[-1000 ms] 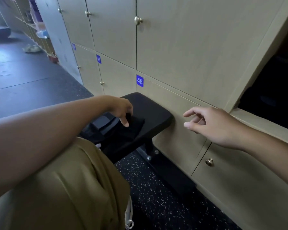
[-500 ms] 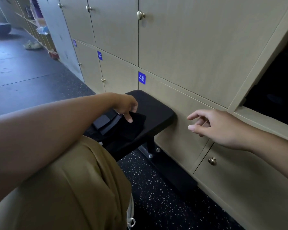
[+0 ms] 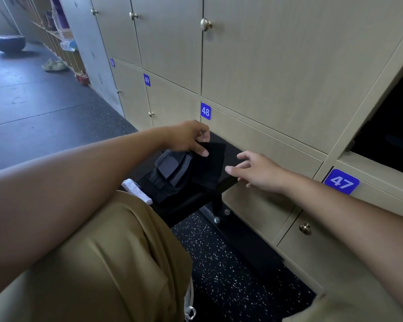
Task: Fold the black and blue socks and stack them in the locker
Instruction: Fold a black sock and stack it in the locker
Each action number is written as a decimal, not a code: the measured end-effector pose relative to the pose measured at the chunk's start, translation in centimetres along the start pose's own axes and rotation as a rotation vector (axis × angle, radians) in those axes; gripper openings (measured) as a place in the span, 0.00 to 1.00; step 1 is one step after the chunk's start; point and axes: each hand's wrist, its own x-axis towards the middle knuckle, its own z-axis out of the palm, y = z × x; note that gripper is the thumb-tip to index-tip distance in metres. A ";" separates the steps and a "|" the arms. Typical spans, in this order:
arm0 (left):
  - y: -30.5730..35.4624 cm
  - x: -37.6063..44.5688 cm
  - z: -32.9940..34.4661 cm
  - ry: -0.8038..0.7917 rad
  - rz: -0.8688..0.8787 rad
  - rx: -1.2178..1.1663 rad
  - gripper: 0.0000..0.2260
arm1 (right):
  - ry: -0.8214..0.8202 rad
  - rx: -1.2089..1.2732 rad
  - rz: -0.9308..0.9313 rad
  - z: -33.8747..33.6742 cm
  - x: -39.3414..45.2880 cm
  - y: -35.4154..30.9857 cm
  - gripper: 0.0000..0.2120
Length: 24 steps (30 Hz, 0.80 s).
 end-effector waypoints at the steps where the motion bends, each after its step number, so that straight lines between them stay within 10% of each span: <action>1: 0.1 0.0 0.2 0.020 0.010 -0.033 0.14 | -0.023 0.053 0.020 0.5 0.6 -0.3 0.33; 11: -0.7 -0.2 0.1 0.143 0.027 -0.082 0.15 | 0.163 0.253 0.007 3.6 4.3 -1.2 0.04; 24: -2.4 -0.6 0.1 -0.290 -0.164 0.272 0.25 | 0.419 0.130 0.071 0.7 4.0 -0.2 0.05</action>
